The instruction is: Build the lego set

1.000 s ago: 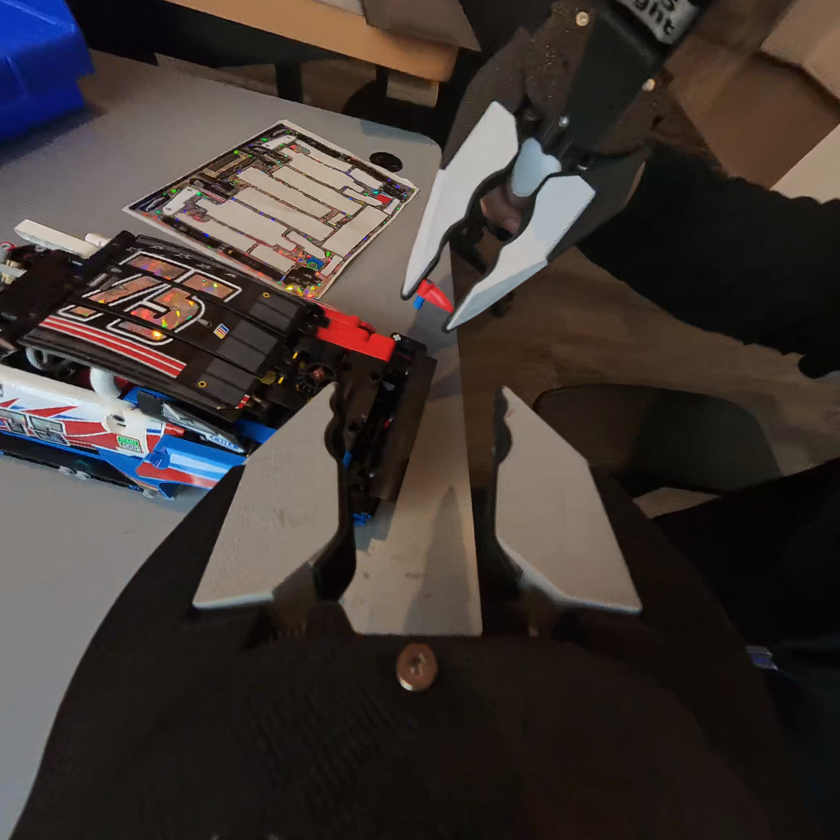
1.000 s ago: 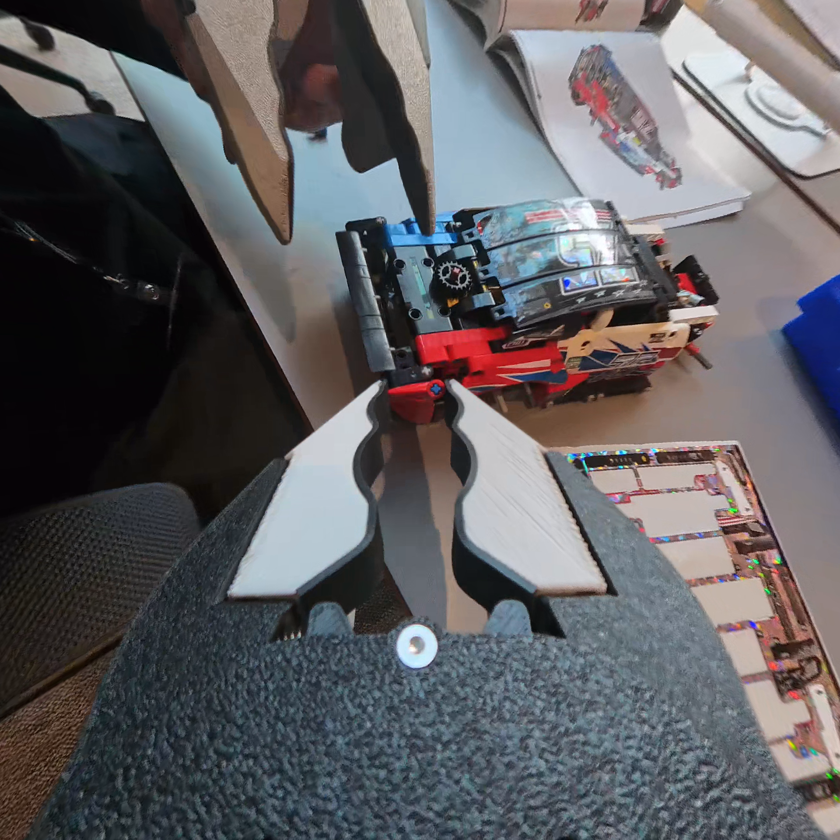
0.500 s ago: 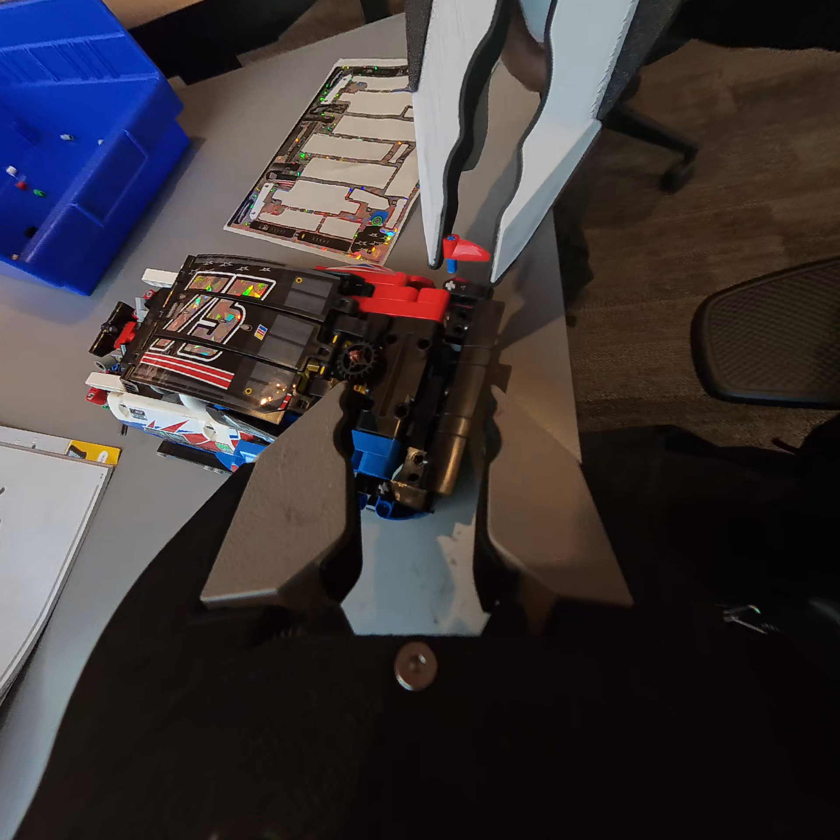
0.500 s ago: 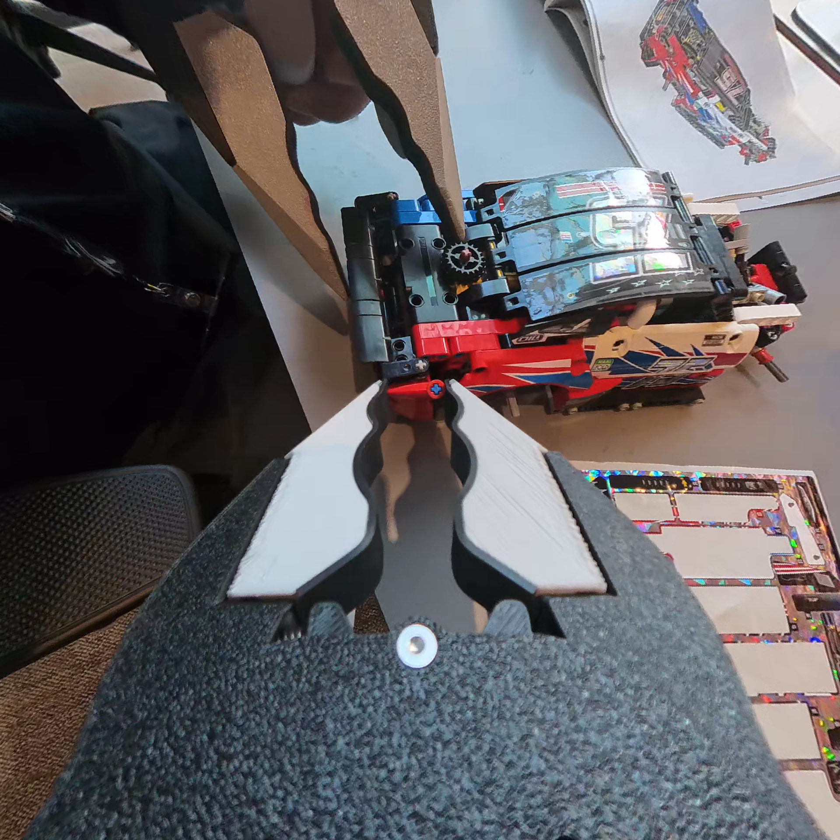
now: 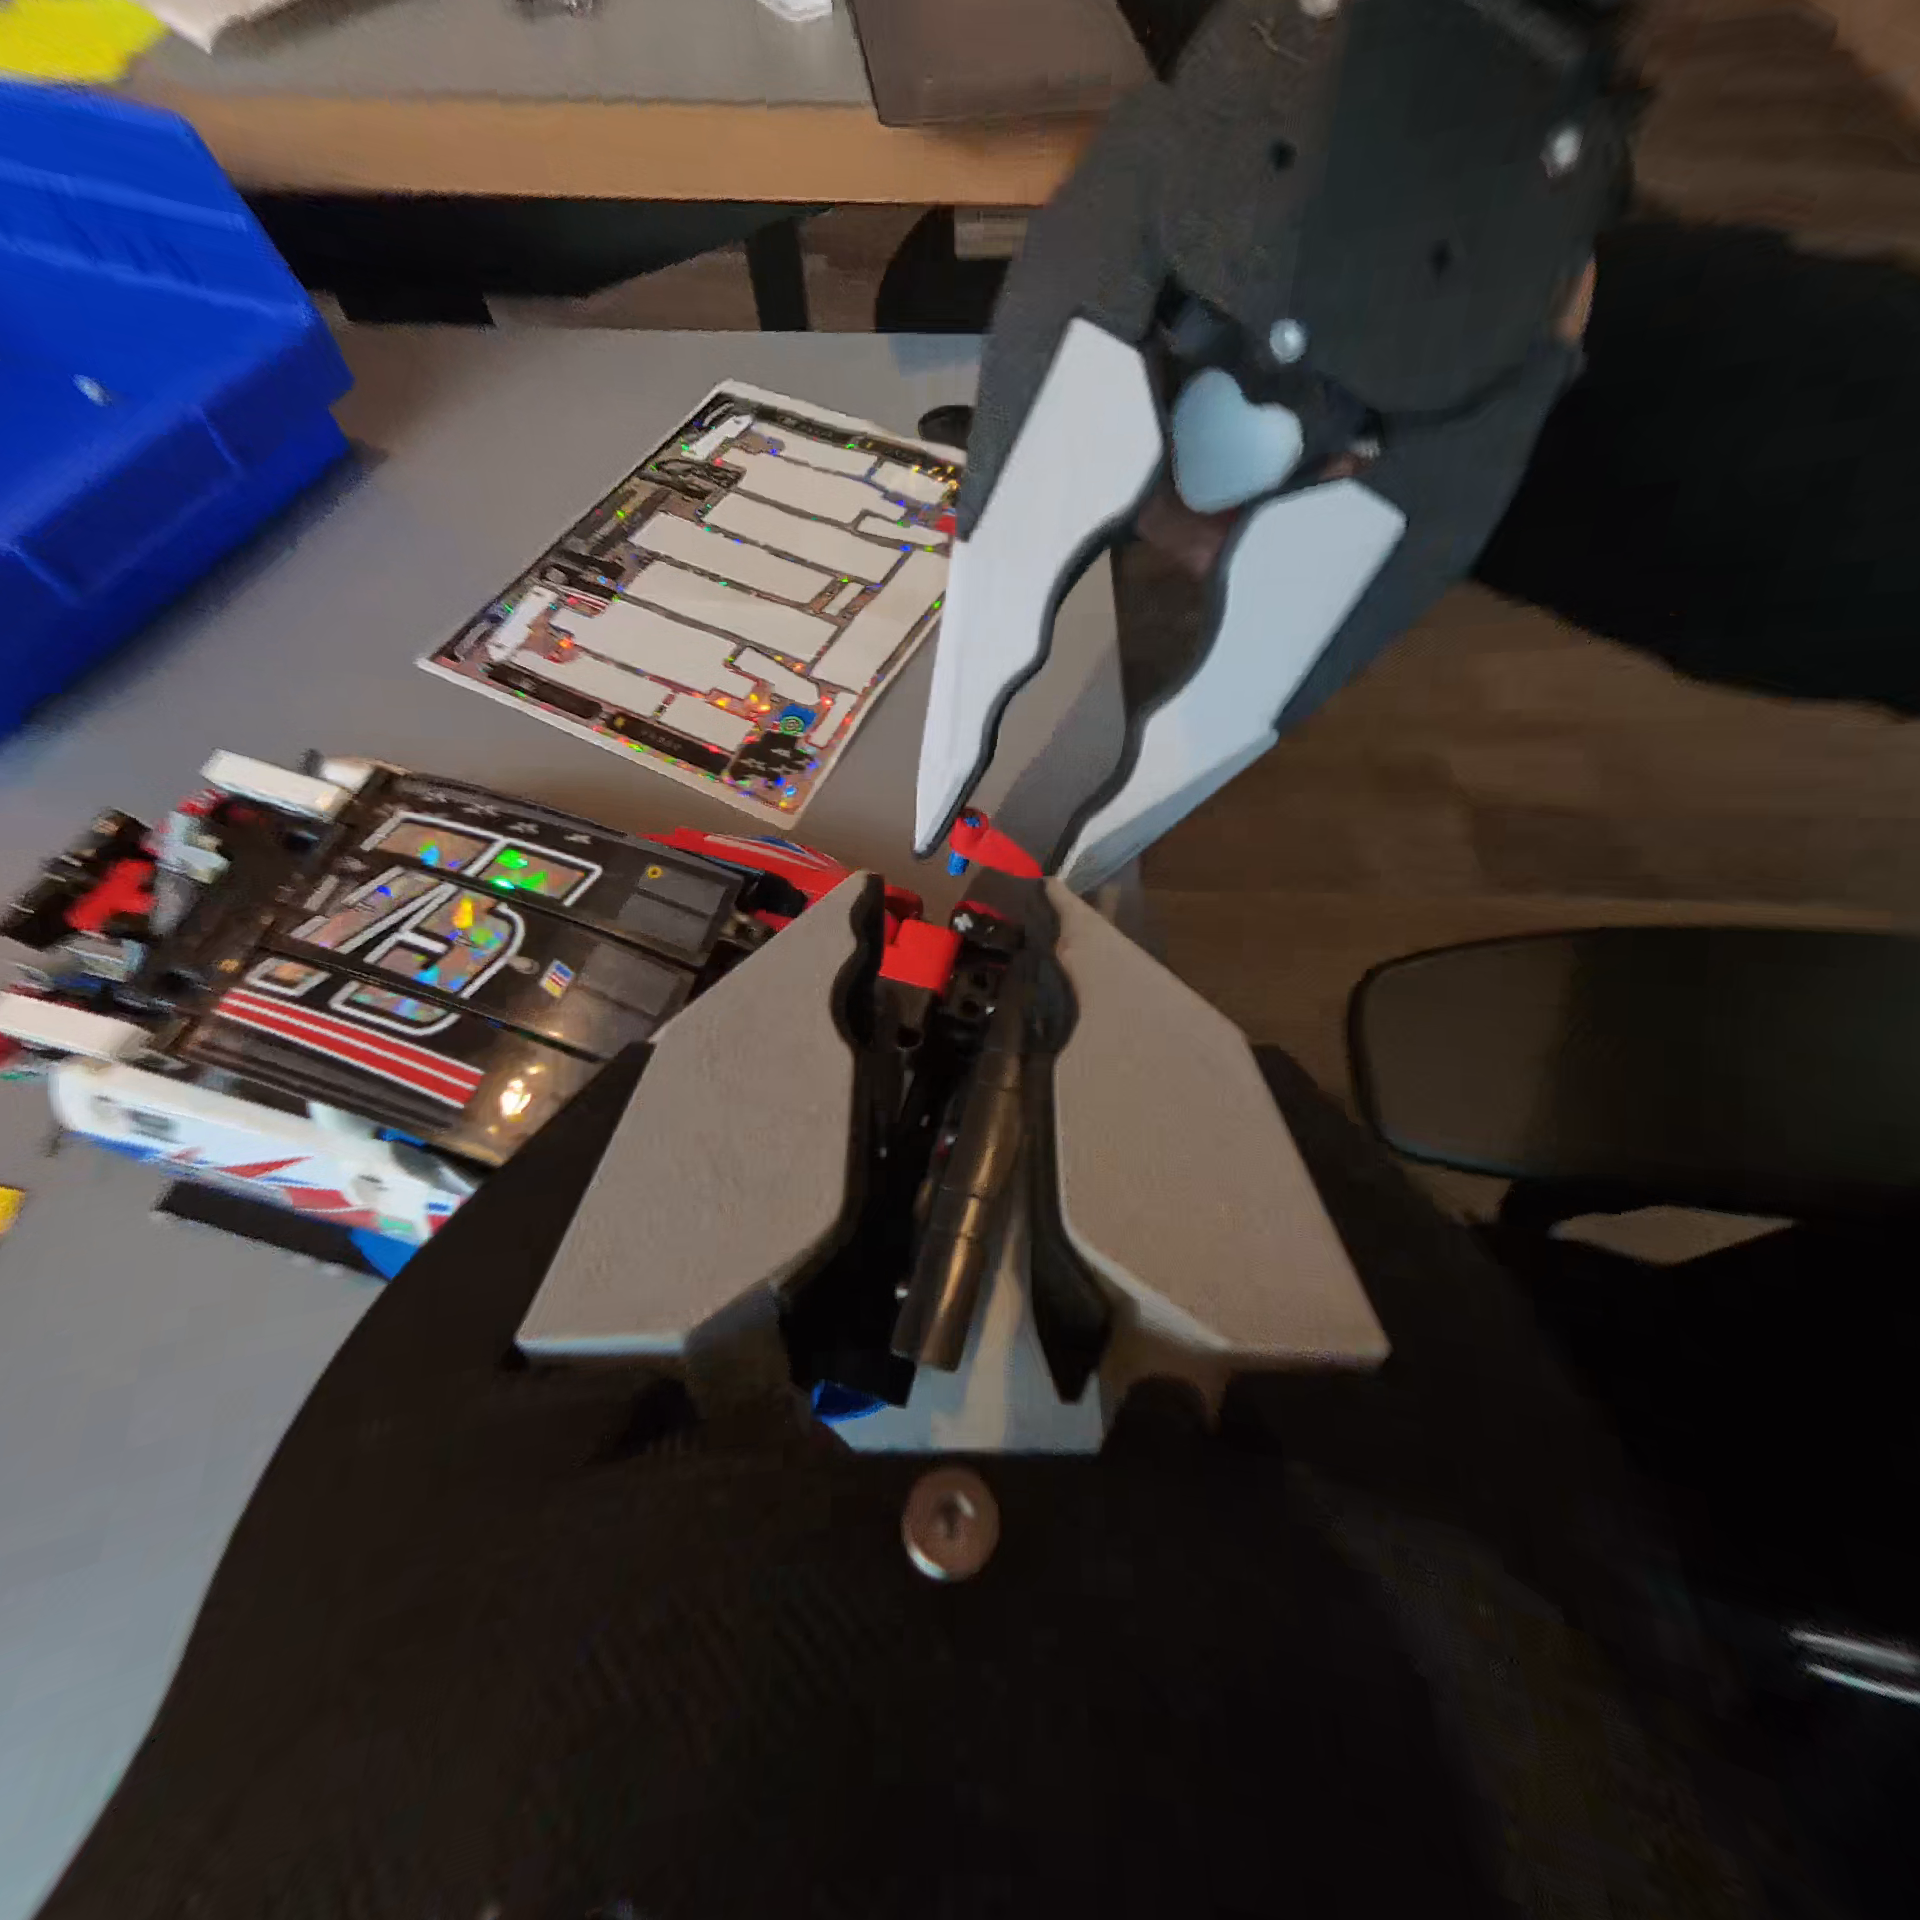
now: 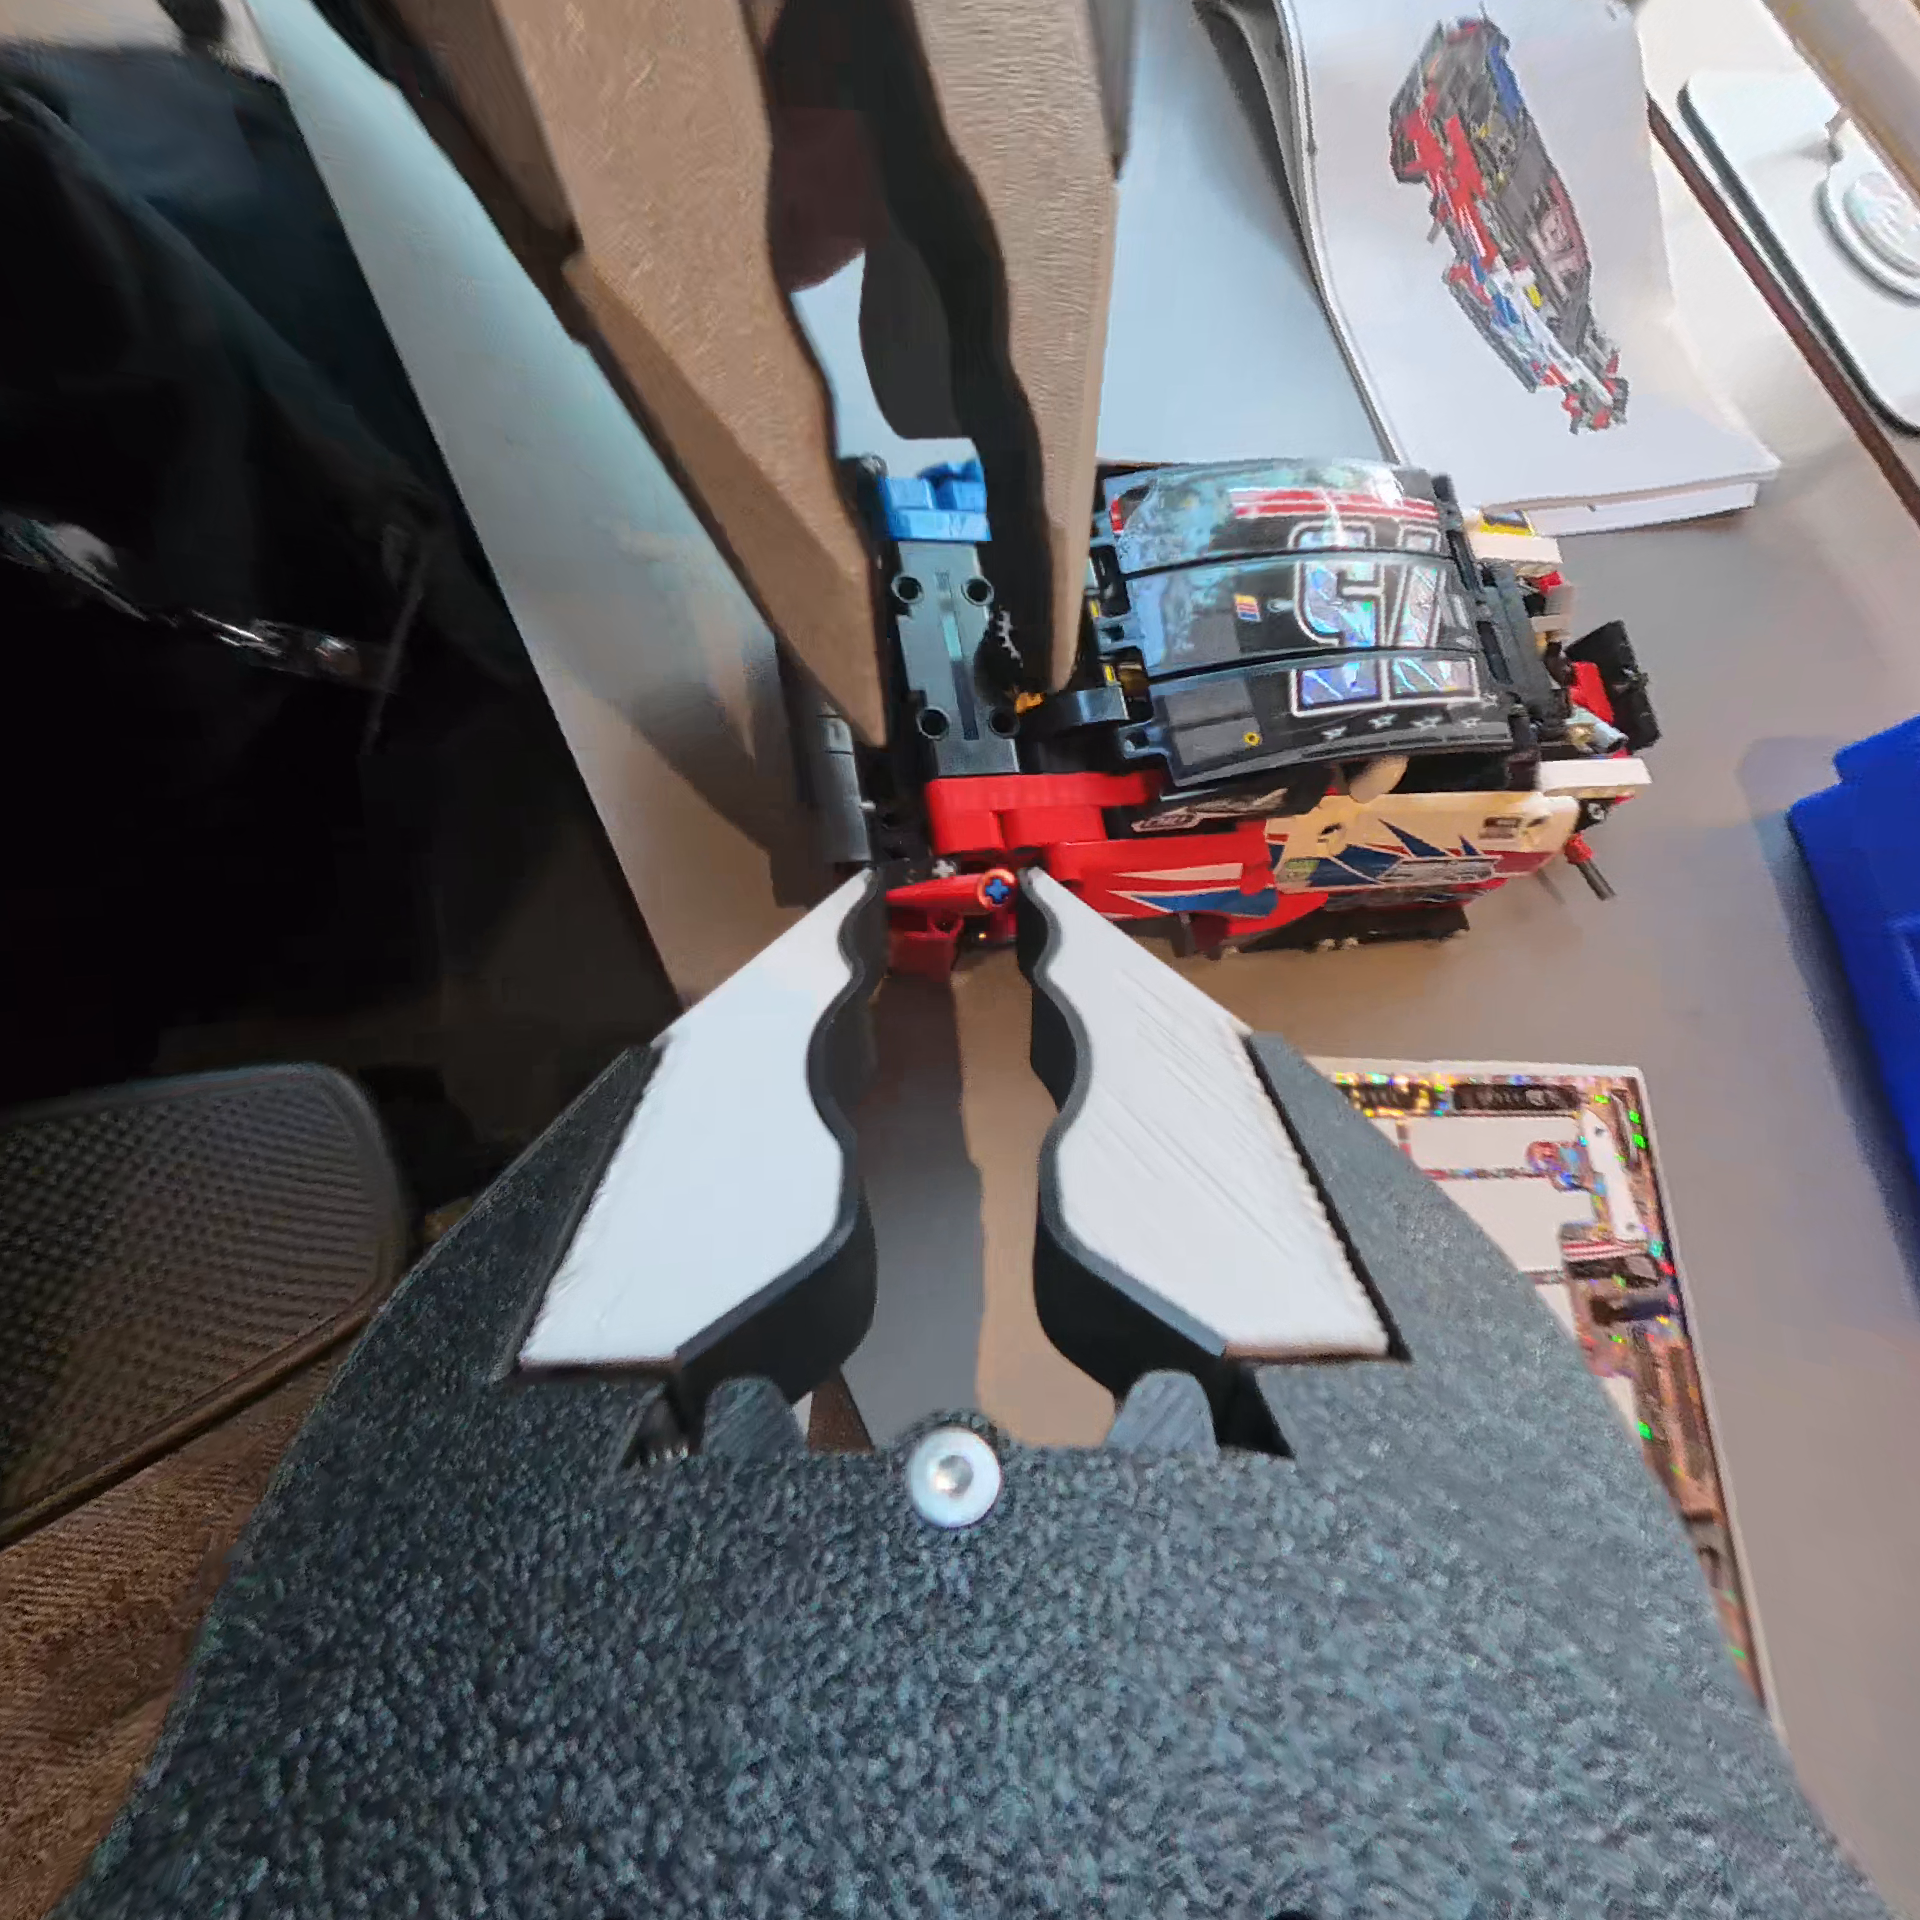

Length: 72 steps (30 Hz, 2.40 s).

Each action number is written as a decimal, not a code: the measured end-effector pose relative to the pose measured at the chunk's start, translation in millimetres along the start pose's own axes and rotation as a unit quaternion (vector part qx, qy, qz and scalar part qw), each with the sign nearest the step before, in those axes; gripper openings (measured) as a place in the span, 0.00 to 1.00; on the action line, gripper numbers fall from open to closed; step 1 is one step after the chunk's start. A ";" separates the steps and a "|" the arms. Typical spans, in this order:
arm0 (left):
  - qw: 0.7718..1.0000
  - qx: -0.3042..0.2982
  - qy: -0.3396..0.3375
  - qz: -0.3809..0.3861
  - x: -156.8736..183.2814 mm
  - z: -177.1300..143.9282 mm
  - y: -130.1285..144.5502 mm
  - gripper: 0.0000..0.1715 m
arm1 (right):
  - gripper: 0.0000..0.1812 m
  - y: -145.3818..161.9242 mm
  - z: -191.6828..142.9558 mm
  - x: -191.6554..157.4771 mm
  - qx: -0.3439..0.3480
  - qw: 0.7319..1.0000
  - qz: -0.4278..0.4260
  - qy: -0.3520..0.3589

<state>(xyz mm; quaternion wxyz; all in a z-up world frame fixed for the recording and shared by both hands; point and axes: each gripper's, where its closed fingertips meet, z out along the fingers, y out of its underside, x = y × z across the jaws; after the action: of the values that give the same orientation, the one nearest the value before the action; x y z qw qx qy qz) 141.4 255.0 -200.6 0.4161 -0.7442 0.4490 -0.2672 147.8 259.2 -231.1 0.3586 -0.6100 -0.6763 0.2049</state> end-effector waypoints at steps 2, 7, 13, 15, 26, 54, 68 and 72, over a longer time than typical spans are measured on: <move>0.998 0.009 0.033 -0.060 -1.4 1.3 -2.6 0.14 | 0.13 -1.2 2.3 -5.3 -0.013 1.000 -0.018 0.001; 0.997 0.000 0.029 -0.065 -10.4 0.6 1.6 0.16 | 0.13 5.4 5.8 -8.6 -0.039 0.999 -0.026 -0.010; 0.999 -0.030 0.010 -0.039 4.2 15.1 3.2 0.12 | 0.13 -7.1 -2.2 2.4 -0.015 0.999 -0.011 0.028; 0.998 -0.015 0.011 -0.068 4.2 17.0 -1.9 0.09 | 0.12 -6.6 -5.8 8.3 -0.022 0.998 -0.014 0.060; 0.977 0.024 0.087 -0.191 12.1 18.8 -17.8 0.13 | 0.13 -1.6 -13.6 8.2 -0.065 0.984 -0.054 0.159; 0.990 -0.006 0.010 -0.141 -14.3 -53.8 27.0 0.02 | 0.21 40.5 17.6 -21.3 -0.003 0.993 0.113 -0.026; 0.979 -0.038 -0.088 -0.180 -39.1 -166.8 99.3 0.02 | 0.14 -34.5 97.1 -44.7 -0.020 0.998 0.006 -0.057; 0.977 -0.051 -0.096 -0.186 -47.1 -182.9 118.2 0.02 | 0.12 -68.2 133.9 -46.7 -0.005 0.996 -0.009 -0.085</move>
<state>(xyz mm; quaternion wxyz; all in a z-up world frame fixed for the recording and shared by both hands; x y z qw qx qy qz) -73.8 198.0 -209.8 0.3616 -0.8571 0.2738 -0.2443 3.1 223.6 -281.6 0.2985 -0.5861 -0.7109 0.2490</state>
